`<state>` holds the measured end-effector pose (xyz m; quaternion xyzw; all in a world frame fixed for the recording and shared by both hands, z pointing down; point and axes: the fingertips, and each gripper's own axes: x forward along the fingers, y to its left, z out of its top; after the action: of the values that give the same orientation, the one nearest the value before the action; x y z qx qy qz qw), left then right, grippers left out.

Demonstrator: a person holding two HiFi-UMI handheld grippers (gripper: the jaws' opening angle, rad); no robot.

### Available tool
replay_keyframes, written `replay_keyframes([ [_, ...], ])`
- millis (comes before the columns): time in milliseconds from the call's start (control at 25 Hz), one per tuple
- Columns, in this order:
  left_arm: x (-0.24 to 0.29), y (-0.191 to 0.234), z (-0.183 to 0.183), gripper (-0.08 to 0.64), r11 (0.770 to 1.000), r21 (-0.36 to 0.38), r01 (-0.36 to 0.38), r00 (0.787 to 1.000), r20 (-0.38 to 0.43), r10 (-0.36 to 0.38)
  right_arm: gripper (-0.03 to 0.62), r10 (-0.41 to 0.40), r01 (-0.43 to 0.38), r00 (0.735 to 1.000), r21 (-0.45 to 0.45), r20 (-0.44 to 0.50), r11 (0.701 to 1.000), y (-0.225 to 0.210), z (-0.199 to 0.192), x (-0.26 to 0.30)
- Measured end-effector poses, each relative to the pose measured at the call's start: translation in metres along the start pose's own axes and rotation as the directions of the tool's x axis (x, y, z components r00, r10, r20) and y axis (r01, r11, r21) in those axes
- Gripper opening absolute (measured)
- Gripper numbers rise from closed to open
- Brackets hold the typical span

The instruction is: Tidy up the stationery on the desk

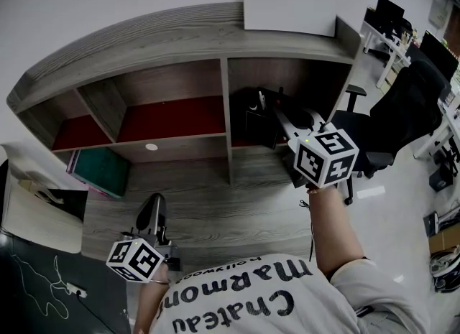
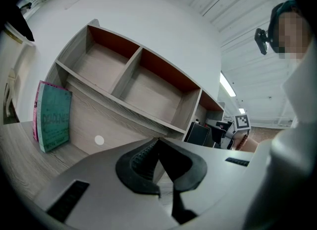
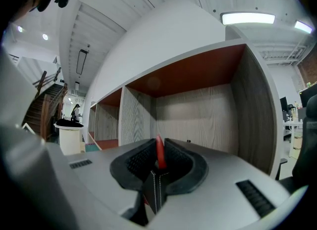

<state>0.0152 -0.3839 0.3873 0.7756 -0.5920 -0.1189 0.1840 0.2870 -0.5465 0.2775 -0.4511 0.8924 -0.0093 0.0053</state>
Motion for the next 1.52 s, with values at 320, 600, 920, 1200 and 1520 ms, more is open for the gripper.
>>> replay_keyframes([
  [320, 0.002, 0.0, -0.001, 0.014, 1.0, -0.005, 0.002, 1.0, -0.001, -0.002, 0.061, 0.001, -0.001, 1.0, 0.013, -0.007, 1.0, -0.002, -0.005, 0.001],
  [600, 0.003, 0.001, -0.001, 0.014, 1.0, -0.008, 0.004, 1.0, 0.001, -0.004, 0.063, 0.003, -0.003, 1.0, 0.018, -0.02, 1.0, -0.002, -0.011, 0.002],
  [920, 0.002, 0.004, 0.002, 0.014, 1.0, -0.01, 0.015, 1.0, 0.006, -0.015, 0.064, -0.02, 0.021, 0.999, 0.028, -0.025, 0.999, -0.002, -0.012, 0.001],
  [1200, -0.003, 0.01, 0.008, 0.014, 0.999, -0.009, 0.035, 0.999, 0.006, -0.035, 0.071, -0.046, 0.049, 0.998, 0.099, -0.032, 0.994, -0.002, -0.012, -0.002],
  [1520, -0.014, 0.026, 0.022, 0.014, 0.997, -0.011, 0.074, 0.997, 0.006, -0.074, 0.091, -0.126, 0.129, 0.992, 0.118, -0.031, 0.985, 0.002, -0.003, -0.013],
])
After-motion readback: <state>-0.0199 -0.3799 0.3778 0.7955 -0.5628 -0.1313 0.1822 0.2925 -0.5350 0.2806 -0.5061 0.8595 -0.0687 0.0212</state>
